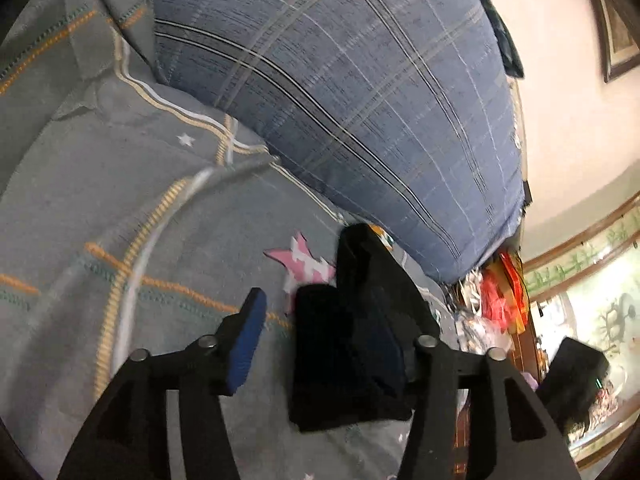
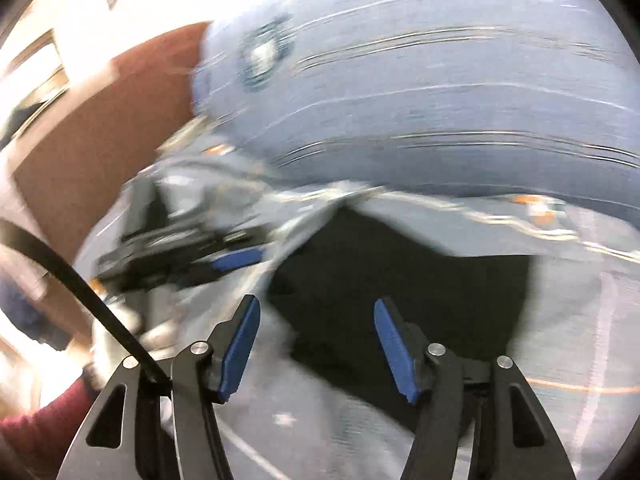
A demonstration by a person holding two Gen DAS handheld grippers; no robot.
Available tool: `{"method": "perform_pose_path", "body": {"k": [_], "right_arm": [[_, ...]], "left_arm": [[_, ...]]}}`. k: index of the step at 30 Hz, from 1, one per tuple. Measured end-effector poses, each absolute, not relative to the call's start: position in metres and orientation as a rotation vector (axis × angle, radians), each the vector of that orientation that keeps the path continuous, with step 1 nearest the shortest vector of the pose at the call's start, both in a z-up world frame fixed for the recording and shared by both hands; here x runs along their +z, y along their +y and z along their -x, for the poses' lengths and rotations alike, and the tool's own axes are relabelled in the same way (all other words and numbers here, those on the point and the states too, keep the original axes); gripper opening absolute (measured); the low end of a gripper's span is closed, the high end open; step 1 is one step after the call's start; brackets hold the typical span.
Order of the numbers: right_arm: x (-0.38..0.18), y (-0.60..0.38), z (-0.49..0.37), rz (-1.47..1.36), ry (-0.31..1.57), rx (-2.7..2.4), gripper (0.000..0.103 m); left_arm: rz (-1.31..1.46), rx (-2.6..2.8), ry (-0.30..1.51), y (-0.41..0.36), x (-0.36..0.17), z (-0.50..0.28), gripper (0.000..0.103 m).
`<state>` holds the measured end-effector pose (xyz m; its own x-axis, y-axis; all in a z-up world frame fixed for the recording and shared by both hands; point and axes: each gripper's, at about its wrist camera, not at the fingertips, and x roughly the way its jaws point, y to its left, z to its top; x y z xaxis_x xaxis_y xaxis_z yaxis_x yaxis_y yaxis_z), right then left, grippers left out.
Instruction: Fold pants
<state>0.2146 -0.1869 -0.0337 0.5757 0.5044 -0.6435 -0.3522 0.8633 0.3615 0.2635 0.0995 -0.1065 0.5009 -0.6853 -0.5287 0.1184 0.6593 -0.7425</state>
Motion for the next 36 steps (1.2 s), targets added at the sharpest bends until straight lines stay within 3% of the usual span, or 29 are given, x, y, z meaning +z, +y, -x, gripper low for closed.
{"method": "perform_pose_path", "body": {"k": [2, 4, 5, 6, 7, 8, 10, 15, 20, 24, 26, 28, 32, 36], "right_arm": [[-0.041, -0.214, -0.22, -0.231, 0.821, 0.401, 0.065], [-0.05, -0.237, -0.224, -0.305, 0.845, 0.341, 0.065], [-0.055, -0.251, -0.224, -0.356, 0.854, 0.319, 0.065], [-0.059, -0.259, -0.223, -0.388, 0.858, 0.304, 0.065], [-0.064, -0.268, -0.221, -0.418, 0.863, 0.287, 0.065], [-0.065, -0.275, -0.218, -0.437, 0.865, 0.28, 0.065], [-0.069, -0.285, -0.211, -0.454, 0.864, 0.268, 0.065], [-0.084, -0.31, -0.197, -0.511, 0.866, 0.251, 0.065], [-0.093, -0.325, -0.192, -0.558, 0.869, 0.254, 0.065], [-0.087, -0.32, -0.193, -0.545, 0.85, 0.284, 0.065], [-0.081, -0.31, -0.195, -0.536, 0.833, 0.32, 0.065], [-0.078, -0.3, -0.197, -0.53, 0.824, 0.353, 0.065], [-0.084, -0.276, -0.198, -0.511, 0.84, 0.395, 0.065], [-0.092, -0.27, -0.19, -0.493, 0.847, 0.392, 0.065]], "left_arm": [[0.672, -0.556, 0.943, 0.085, -0.108, -0.261, 0.069], [0.628, -0.571, 0.983, 0.063, -0.112, -0.263, 0.07], [0.607, -0.58, 1.008, 0.053, -0.114, -0.265, 0.066], [0.578, -0.615, 1.04, 0.04, -0.113, -0.263, 0.053], [0.543, -0.62, 1.051, 0.03, -0.11, -0.262, 0.027], [0.506, -0.617, 1.056, 0.02, -0.106, -0.26, 0.013], [0.556, -0.699, 1.069, 0.005, -0.098, -0.257, 0.012], [0.643, -0.799, 1.024, -0.008, -0.072, -0.235, 0.012], [0.497, -0.509, 1.156, 0.012, -0.129, -0.229, 0.02], [0.72, -0.582, 1.105, 0.056, -0.135, -0.229, 0.022], [0.7, -0.558, 1.037, 0.069, -0.12, -0.226, 0.038], [0.756, -0.585, 0.999, 0.081, -0.112, -0.226, 0.046], [0.76, -0.619, 0.983, 0.069, -0.098, -0.242, 0.046], [0.58, -0.601, 1.067, 0.023, -0.093, -0.263, 0.046]]}}
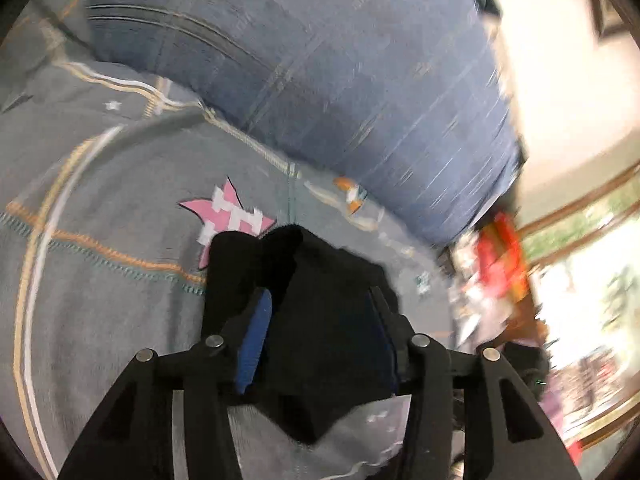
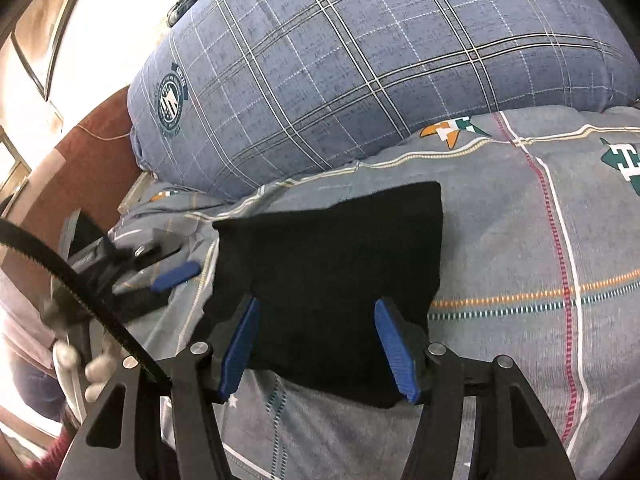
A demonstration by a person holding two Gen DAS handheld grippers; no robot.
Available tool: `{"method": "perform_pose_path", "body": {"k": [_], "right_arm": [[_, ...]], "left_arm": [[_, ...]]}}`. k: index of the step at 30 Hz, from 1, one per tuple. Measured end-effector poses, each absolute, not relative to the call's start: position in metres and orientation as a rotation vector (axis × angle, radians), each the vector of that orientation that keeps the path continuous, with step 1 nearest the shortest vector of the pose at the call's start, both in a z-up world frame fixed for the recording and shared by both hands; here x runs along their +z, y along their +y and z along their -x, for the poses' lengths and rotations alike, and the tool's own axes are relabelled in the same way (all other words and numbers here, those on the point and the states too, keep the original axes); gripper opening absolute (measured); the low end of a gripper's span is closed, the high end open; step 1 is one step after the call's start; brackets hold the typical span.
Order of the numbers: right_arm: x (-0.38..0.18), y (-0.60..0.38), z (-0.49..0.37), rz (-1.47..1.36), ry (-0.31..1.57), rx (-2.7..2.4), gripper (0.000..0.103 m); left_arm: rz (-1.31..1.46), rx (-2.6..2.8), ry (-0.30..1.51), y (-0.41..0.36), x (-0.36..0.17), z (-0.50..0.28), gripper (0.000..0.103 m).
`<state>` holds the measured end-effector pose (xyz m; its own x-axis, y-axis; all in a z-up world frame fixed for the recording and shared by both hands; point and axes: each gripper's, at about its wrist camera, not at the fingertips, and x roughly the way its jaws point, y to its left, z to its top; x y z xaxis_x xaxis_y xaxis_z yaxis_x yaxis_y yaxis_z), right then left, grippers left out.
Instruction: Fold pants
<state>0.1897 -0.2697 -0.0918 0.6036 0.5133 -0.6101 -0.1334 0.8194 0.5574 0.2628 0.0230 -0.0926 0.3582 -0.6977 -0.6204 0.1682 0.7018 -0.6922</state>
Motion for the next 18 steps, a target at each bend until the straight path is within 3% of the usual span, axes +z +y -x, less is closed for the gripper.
{"method": "perform_pose_path", "body": {"k": [1, 3, 4, 9, 11, 15, 18], "right_arm": [[-0.092, -0.272, -0.188, -0.497, 0.848, 0.39, 0.065], [-0.092, -0.279, -0.185, -0.5, 0.85, 0.375, 0.065], [-0.091, -0.283, -0.184, -0.497, 0.849, 0.366, 0.065], [-0.093, -0.301, -0.182, -0.518, 0.842, 0.331, 0.065], [-0.098, -0.306, -0.182, -0.544, 0.845, 0.327, 0.065], [-0.111, -0.308, -0.18, -0.586, 0.869, 0.341, 0.065], [-0.114, -0.305, -0.179, -0.581, 0.875, 0.341, 0.065]], "left_arm": [[0.54, -0.592, 1.111, 0.011, -0.095, -0.269, 0.045], [0.461, -0.598, 1.19, -0.015, -0.1, -0.281, 0.012], [0.454, -0.62, 1.198, -0.021, -0.096, -0.285, 0.005], [0.424, -0.71, 1.061, -0.039, -0.027, -0.3, 0.005], [0.388, -0.696, 1.074, -0.039, -0.022, -0.298, 0.005], [0.251, -0.554, 1.237, -0.024, -0.079, -0.284, 0.006], [0.347, -0.525, 1.302, 0.0, -0.124, -0.279, 0.01]]}}
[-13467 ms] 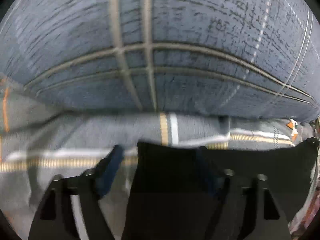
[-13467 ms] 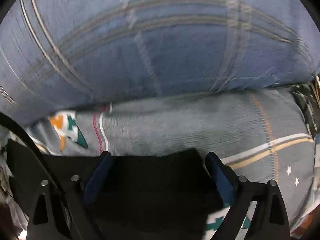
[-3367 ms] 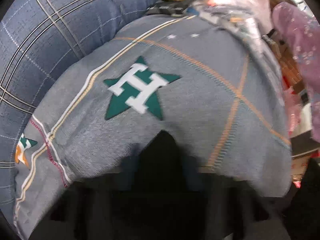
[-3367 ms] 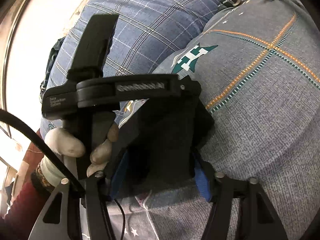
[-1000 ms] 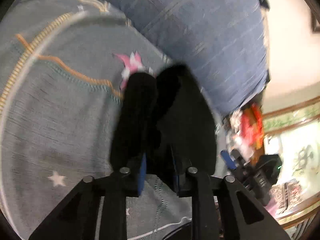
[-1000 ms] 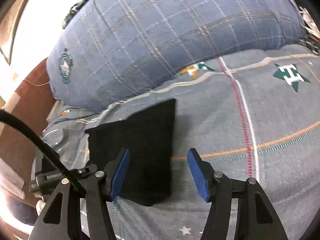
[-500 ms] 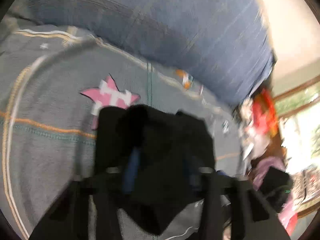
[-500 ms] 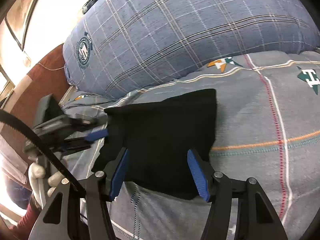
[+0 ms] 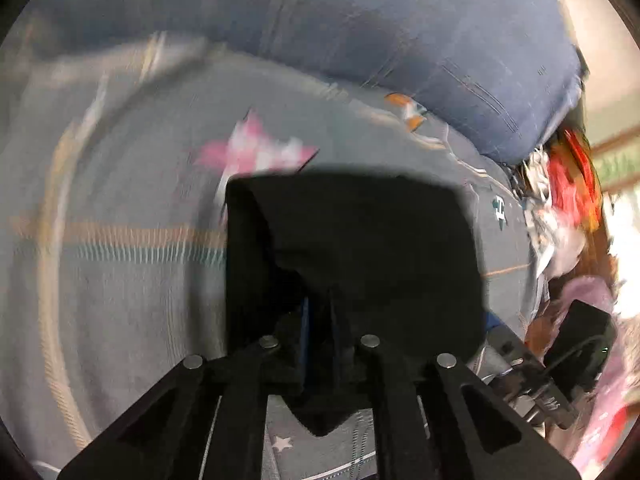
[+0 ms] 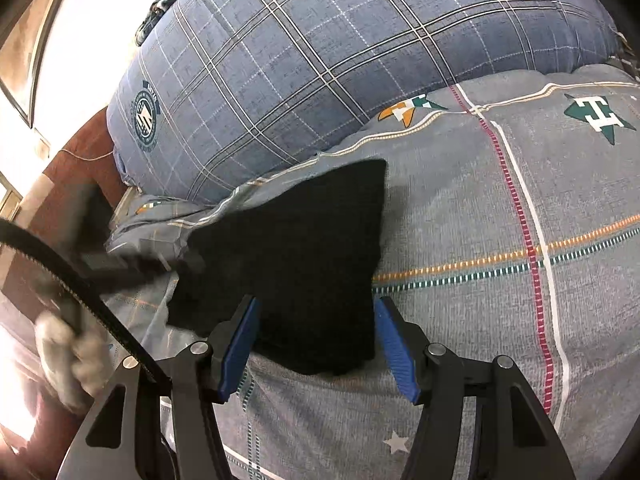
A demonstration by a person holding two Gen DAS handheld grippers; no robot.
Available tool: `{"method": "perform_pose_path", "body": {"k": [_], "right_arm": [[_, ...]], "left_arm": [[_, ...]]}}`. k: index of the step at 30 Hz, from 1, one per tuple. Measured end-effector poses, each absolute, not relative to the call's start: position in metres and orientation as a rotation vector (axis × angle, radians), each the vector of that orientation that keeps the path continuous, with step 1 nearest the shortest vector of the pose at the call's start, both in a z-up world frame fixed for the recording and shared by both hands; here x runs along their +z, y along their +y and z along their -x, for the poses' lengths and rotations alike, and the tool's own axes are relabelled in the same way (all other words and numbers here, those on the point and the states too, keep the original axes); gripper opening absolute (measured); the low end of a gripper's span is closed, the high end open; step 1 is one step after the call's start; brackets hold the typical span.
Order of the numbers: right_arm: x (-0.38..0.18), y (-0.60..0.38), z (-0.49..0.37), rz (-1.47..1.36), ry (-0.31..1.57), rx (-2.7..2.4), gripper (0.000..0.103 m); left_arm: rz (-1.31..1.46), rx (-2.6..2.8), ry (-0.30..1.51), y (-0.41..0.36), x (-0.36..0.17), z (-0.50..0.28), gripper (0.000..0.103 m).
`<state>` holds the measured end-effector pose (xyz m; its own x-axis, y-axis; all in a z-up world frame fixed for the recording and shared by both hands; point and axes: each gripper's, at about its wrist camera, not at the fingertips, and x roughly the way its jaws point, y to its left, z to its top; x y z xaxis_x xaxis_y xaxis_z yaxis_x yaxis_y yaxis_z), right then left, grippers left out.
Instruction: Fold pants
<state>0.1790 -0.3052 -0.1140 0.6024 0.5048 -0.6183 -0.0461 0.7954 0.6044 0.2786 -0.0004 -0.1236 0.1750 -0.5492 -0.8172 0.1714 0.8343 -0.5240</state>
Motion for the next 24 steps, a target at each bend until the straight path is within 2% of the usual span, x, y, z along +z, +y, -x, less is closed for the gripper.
{"method": "perform_pose_path", "body": {"k": [3, 9, 12, 14, 18, 21, 24], "right_arm": [[-0.109, -0.304, -0.177, -0.578, 0.869, 0.338, 0.065], [-0.084, -0.301, -0.174, -0.517, 0.813, 0.331, 0.066], [-0.082, -0.292, -0.178, -0.503, 0.809, 0.348, 0.066], [-0.084, -0.283, -0.181, -0.5, 0.815, 0.365, 0.066], [-0.091, -0.26, -0.188, -0.474, 0.822, 0.396, 0.067], [-0.102, -0.253, -0.195, -0.457, 0.852, 0.392, 0.077], [-0.116, -0.251, -0.2, -0.451, 0.882, 0.404, 0.077]], "left_arm": [[0.499, -0.58, 1.245, 0.021, -0.124, -0.273, 0.011], [0.54, -0.559, 1.107, 0.047, -0.091, -0.259, 0.013], [0.547, -0.574, 1.034, 0.049, -0.071, -0.261, 0.025], [0.531, -0.59, 1.023, 0.038, -0.066, -0.265, 0.041], [0.454, -0.552, 1.062, 0.01, -0.088, -0.286, 0.044], [0.429, -0.473, 1.113, 0.007, -0.129, -0.3, 0.043], [0.449, -0.491, 1.061, 0.013, -0.13, -0.296, 0.044]]}}
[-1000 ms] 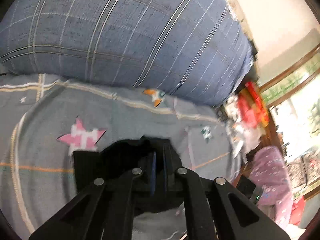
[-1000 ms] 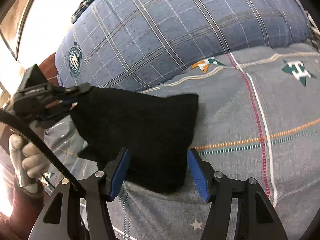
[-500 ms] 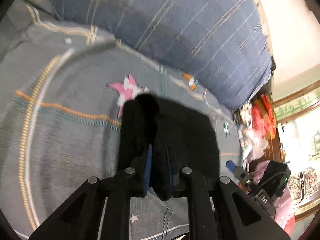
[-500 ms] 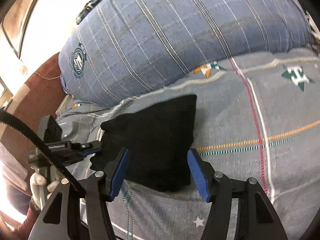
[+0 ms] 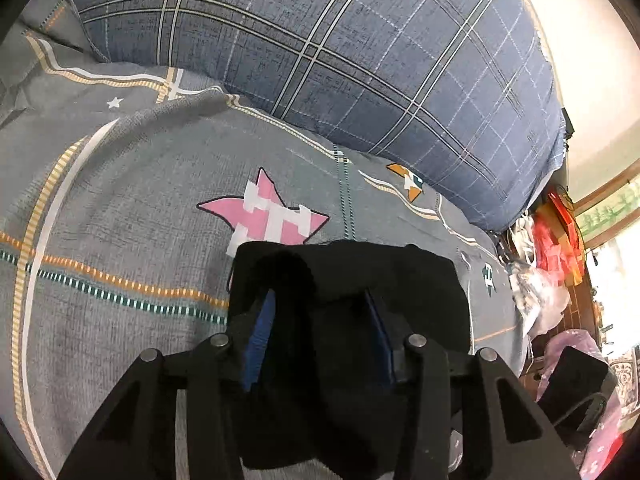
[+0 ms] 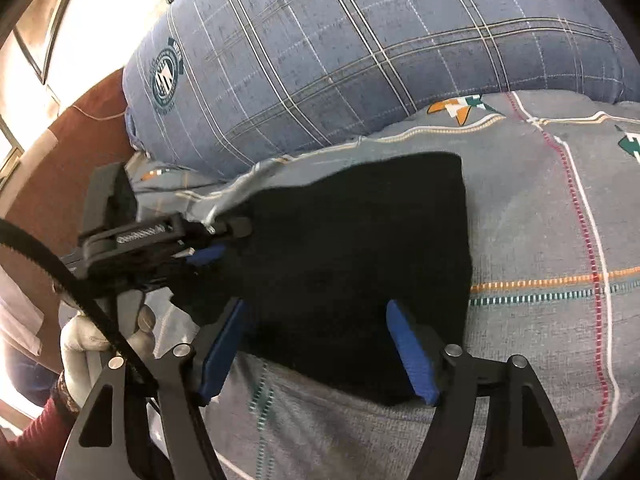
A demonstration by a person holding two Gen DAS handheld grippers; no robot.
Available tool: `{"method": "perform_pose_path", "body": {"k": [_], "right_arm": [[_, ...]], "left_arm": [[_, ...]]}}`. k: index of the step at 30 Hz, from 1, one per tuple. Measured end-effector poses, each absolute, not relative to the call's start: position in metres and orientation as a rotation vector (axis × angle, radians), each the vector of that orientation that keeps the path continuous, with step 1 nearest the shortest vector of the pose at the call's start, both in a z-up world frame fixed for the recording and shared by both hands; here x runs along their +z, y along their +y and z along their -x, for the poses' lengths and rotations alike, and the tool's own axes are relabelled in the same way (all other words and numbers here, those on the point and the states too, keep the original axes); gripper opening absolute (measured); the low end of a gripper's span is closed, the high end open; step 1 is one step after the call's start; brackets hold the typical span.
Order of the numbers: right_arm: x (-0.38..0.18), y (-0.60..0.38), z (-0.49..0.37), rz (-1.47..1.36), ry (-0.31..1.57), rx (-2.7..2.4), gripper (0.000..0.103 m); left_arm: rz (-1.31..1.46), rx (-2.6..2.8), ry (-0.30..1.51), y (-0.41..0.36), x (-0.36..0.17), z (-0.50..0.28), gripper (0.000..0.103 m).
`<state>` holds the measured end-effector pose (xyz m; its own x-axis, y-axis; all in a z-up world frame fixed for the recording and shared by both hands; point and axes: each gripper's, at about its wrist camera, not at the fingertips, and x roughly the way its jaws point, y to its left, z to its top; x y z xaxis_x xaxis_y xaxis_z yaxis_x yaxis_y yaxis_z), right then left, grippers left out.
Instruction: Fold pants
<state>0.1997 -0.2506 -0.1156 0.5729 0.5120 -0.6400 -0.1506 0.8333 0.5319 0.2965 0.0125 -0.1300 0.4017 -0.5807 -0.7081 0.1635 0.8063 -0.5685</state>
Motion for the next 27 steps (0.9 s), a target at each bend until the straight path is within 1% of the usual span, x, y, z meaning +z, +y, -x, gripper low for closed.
{"method": "perform_pose_path", "body": {"k": [3, 7, 9, 10, 11, 15, 19, 24, 27], "right_arm": [[-0.109, -0.252, -0.195, -0.434, 0.855, 0.404, 0.078], [-0.086, -0.271, -0.169, -0.492, 0.768, 0.361, 0.079], [-0.079, -0.278, -0.149, -0.489, 0.728, 0.319, 0.079], [-0.079, -0.28, -0.138, -0.485, 0.718, 0.291, 0.08], [-0.082, -0.281, -0.125, -0.476, 0.713, 0.254, 0.08], [-0.098, -0.272, -0.086, -0.409, 0.728, 0.172, 0.08], [-0.115, -0.249, -0.063, -0.352, 0.804, 0.175, 0.08], [-0.112, -0.221, -0.048, -0.292, 0.822, 0.244, 0.08], [-0.104, -0.203, -0.039, -0.242, 0.81, 0.283, 0.081]], "left_arm": [[0.466, -0.48, 1.061, 0.02, -0.12, -0.291, 0.044], [0.422, -0.416, 0.993, 0.031, -0.091, -0.247, 0.045], [0.401, -0.385, 0.946, 0.03, -0.081, -0.213, 0.053], [0.398, -0.368, 0.928, 0.031, -0.078, -0.194, 0.06], [0.402, -0.352, 0.918, 0.031, -0.078, -0.177, 0.062], [0.405, -0.268, 0.918, 0.037, -0.091, -0.121, 0.062], [0.293, -0.167, 0.88, 0.037, -0.093, -0.083, 0.062], [0.237, -0.147, 0.778, 0.039, -0.064, -0.048, 0.062], [0.231, -0.144, 0.723, 0.045, -0.049, -0.031, 0.066]]}}
